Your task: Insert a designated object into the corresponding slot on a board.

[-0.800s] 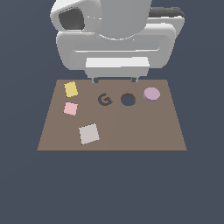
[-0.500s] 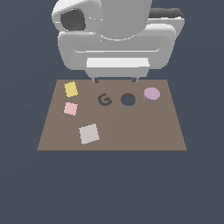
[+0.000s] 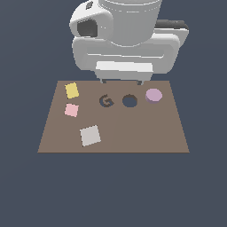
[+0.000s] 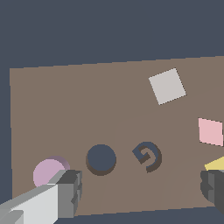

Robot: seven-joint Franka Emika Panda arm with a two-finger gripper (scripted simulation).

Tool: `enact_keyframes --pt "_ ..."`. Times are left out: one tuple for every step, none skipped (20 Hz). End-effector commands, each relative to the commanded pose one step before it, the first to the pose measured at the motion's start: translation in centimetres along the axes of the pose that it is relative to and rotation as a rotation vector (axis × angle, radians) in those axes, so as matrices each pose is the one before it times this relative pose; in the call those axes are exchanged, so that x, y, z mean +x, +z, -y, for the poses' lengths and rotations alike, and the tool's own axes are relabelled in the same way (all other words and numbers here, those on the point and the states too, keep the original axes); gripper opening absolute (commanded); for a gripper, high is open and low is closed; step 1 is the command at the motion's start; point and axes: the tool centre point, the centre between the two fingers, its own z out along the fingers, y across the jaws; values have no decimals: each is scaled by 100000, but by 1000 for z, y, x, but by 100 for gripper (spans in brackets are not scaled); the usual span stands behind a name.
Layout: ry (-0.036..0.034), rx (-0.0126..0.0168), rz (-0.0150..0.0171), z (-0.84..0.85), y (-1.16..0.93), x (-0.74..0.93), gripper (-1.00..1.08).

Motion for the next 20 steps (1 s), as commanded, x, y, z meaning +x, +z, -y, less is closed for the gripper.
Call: enact_keyframes --pt "3498 -75 279 593 704 -631 100" --pt "1621 -35 114 261 316 -281 100" --pt "1712 -37 121 276 334 -297 100" --pt "1805 -39 127 291 352 -312 100" --pt "1895 -41 134 307 370 -327 100" --pt "1986 -43 140 322 388 -342 100" --pt "2077 -46 147 338 406 -357 100" --pt "2169 -48 153 354 425 -372 100" --pt "2261 -50 160 370 443 -387 100" --pt "2353 -52 166 387 462 -401 100" --pt "2447 -55 173 404 481 -416 100" --pt "2544 -57 179 422 500 -431 100" --pt "2567 -57 181 427 506 -434 100" --pt "2476 -55 175 414 489 -417 100" --pt "2387 -52 168 401 471 -401 100" --pt "2299 -50 162 387 455 -385 100" --pt "2210 -48 156 375 438 -370 100" --pt "2123 -45 150 362 421 -354 100" --pt "2037 -42 145 350 404 -338 100" --pt "1950 -38 139 338 388 -322 100"
